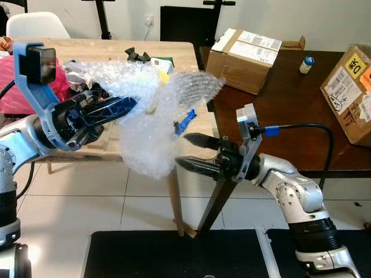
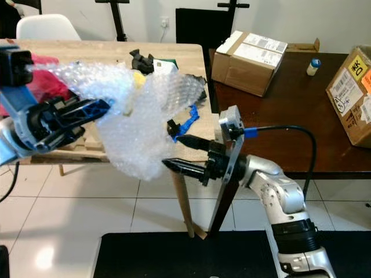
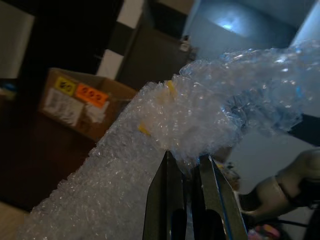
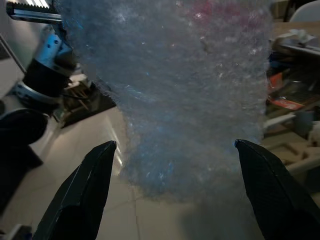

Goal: Picking trash to rubbish bin

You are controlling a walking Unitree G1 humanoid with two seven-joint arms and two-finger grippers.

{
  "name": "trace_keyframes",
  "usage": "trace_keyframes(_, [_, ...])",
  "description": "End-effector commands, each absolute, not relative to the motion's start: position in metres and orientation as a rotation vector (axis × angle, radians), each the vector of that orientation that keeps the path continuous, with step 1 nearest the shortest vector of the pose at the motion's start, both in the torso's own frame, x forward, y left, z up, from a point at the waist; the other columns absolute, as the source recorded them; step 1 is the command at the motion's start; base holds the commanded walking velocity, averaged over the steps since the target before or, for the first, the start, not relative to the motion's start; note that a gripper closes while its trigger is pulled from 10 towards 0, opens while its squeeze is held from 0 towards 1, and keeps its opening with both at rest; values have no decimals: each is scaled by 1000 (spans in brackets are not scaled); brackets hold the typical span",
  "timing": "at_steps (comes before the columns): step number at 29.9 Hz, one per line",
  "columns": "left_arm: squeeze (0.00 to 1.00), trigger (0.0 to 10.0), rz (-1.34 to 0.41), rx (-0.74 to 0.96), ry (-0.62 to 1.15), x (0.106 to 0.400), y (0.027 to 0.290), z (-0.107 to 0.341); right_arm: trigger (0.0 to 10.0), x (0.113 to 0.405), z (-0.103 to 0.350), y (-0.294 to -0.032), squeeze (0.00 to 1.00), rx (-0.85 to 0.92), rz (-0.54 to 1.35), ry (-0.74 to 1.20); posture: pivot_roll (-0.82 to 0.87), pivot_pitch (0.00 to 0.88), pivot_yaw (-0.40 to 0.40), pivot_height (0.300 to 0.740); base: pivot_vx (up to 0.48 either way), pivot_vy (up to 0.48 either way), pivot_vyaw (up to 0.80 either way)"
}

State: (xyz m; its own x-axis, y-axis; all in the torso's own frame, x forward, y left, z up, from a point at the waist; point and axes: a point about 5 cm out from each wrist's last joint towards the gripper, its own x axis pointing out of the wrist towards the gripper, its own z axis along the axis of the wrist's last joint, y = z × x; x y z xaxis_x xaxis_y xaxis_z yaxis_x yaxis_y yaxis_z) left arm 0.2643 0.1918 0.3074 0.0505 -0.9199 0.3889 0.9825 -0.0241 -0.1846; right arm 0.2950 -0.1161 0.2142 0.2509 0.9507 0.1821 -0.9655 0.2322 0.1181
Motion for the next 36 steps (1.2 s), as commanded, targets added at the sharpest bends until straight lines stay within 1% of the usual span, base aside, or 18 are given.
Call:
trace_keyframes(1, [0,0,-1596,-490,-152,261,184,306,10000,295,213,-118,0,252,1326,-83,-22,126,-22,740,0,0,0])
trace_keyframes(3, [0,0,-1682,-525,-97,255,174,301,10000,299,212,-117,0,259,1312,-86,-20,126,-22,740,0,0,0])
trace_keyframes(4, [0,0,-1682,-525,-97,255,174,301,10000,299,212,-117,0,259,1312,-86,-20,126,-22,740,0,0,0])
trace_keyframes(7, [0,0,-1747,-522,-30,250,162,294,10000,304,213,-118,0,266,1295,-94,-22,128,-22,740,0,0,0])
trace_keyframes(12, [0,0,-1774,-503,18,247,155,288,10000,304,218,-119,0,283,1304,-108,-22,127,-22,740,0,0,0])
trace_keyframes(16, [0,0,-1765,-514,18,248,157,288,10000,301,222,-117,0,299,1322,-119,-27,128,-22,740,0,0,0])
trace_keyframes(22, [0,0,-1762,-536,-9,248,164,293,10000,301,214,-123,0,297,1309,-86,-24,132,-26,740,0,0,0])
trace_keyframes(24, [0,0,-1759,-539,-12,248,165,294,10000,298,213,-123,0,308,1325,-77,-23,133,-27,740,0,0,0])
trace_keyframes(27, [0,0,-1717,-521,1,251,161,288,10000,289,218,-116,0,359,1422,-71,-21,133,-33,740,0,0,0])
trace_keyframes(28, [0,0,-1705,-515,3,252,160,286,4627,287,219,-114,0,371,1446,-68,-21,133,-33,740,0,0,0])
trace_keyframes(29, [0,0,-1705,-515,3,252,160,286,4627,287,219,-114,0,371,1446,-68,-21,133,-33,740,0,0,0])
trace_keyframes(30, [0,0,-1698,-513,4,253,159,284,3961,285,221,-112,0,380,1463,-67,-21,132,-34,740,0,0,0])
trace_keyframes(31, [0,0,-1695,-512,3,254,159,284,706,284,222,-110,0,391,1477,-65,-21,131,-33,740,0,0,0])
trace_keyframes(32, [0,0,-1695,-513,3,254,159,284,0,284,223,-109,0,401,1487,-65,-21,131,-33,740,0,0,0])
trace_keyframes(36, [0,0,-1689,-511,3,254,159,283,0,282,226,-107,0,433,1514,-65,-22,131,-32,740,0,0,0])
